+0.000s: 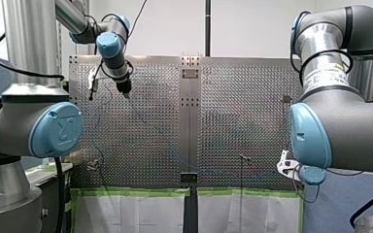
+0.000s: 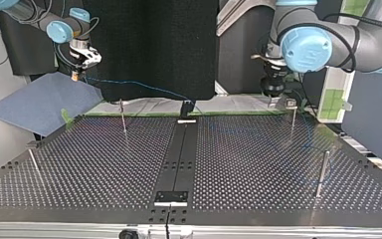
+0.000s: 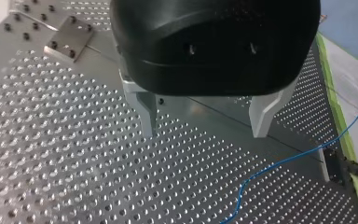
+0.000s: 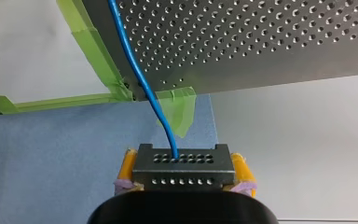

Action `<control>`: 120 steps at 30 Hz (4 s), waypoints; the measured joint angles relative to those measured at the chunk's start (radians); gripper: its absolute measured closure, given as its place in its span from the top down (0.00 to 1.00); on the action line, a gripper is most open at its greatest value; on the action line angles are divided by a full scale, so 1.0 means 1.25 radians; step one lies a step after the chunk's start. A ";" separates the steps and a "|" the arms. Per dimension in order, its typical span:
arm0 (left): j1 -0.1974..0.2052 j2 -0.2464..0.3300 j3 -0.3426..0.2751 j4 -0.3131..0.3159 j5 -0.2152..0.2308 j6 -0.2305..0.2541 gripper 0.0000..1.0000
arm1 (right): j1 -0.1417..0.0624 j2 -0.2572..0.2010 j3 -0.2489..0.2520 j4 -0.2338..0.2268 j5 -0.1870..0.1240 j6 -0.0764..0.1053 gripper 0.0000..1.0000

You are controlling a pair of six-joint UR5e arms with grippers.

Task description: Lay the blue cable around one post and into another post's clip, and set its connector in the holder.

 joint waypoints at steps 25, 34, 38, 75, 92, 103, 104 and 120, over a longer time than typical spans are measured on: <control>-0.174 -0.174 -0.026 0.174 -0.068 -0.020 1.00 | 0.003 -0.001 -0.001 0.005 0.002 -0.028 0.00; -0.240 -0.240 -0.090 0.239 -0.112 -0.032 1.00 | 0.005 -0.001 -0.001 0.006 0.009 -0.029 0.00; -0.267 -0.267 -0.100 0.267 -0.110 -0.022 1.00 | 0.006 -0.001 -0.001 0.006 0.015 -0.028 0.00; -0.514 -0.523 0.089 0.523 -0.019 -0.014 1.00 | 0.007 -0.001 -0.002 -0.001 0.024 -0.031 0.00; -0.444 -0.641 0.193 0.640 -0.033 0.020 1.00 | 0.008 -0.001 -0.002 -0.002 0.024 -0.036 0.00; -0.444 -0.721 0.180 0.721 -0.054 0.098 1.00 | 0.000 -0.001 -0.006 0.001 0.026 -0.032 0.00; -0.445 -0.731 0.180 0.732 -0.057 0.105 1.00 | 0.000 -0.001 -0.007 0.001 0.026 -0.033 0.00; -0.432 -0.851 0.184 0.840 -0.078 0.086 1.00 | 0.000 -0.001 -0.007 0.006 0.024 -0.034 0.00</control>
